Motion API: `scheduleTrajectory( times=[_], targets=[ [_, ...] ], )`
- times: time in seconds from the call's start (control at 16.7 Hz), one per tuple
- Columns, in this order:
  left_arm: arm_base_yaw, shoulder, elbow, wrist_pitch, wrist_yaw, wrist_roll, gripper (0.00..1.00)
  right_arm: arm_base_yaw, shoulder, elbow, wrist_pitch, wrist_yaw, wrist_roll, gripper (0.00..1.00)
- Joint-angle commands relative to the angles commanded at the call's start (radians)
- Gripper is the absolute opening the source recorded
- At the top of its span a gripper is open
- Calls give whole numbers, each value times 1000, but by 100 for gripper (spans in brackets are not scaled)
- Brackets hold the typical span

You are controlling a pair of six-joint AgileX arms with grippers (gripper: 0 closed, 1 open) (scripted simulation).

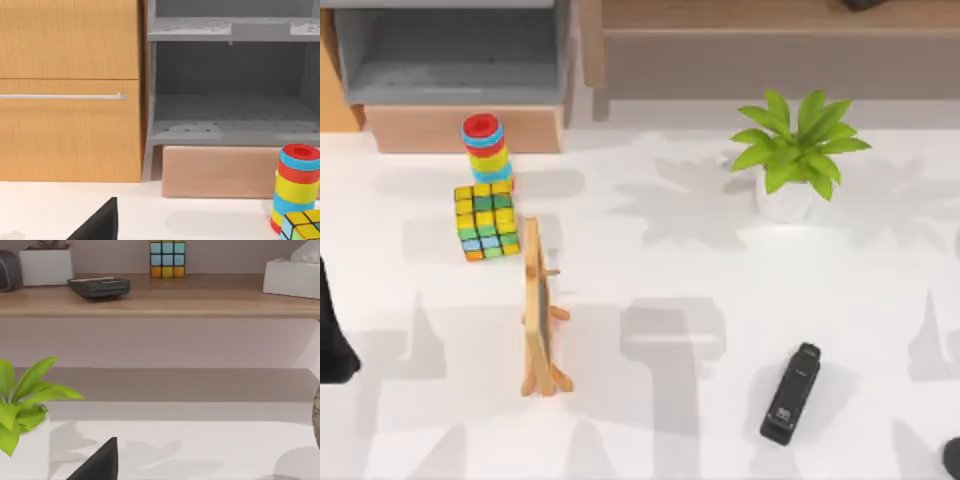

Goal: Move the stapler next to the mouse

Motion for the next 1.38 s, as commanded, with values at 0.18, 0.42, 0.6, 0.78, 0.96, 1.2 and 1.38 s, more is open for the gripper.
scheduleTrajectory(
  times=[0.18,0.42,0.6,0.78,0.96,1.2,1.38],
  targets=[
    [0,0,0,0,0,0,100,9,10,10,-8,0,11,100],
    [0,0,0,0,0,0,100,115,154,131,-103,5,138,100],
    [0,0,0,0,0,0,100,237,361,286,-224,9,304,100],
    [0,0,0,0,0,0,100,366,634,471,-367,10,497,100],
    [0,0,0,0,0,0,100,481,948,669,-518,8,687,100],
    [0,0,0,0,0,0,100,594,1359,914,-715,4,920,100],
    [0,0,0,0,0,0,100,641,1595,1057,-841,3,1052,100]
  ],
)
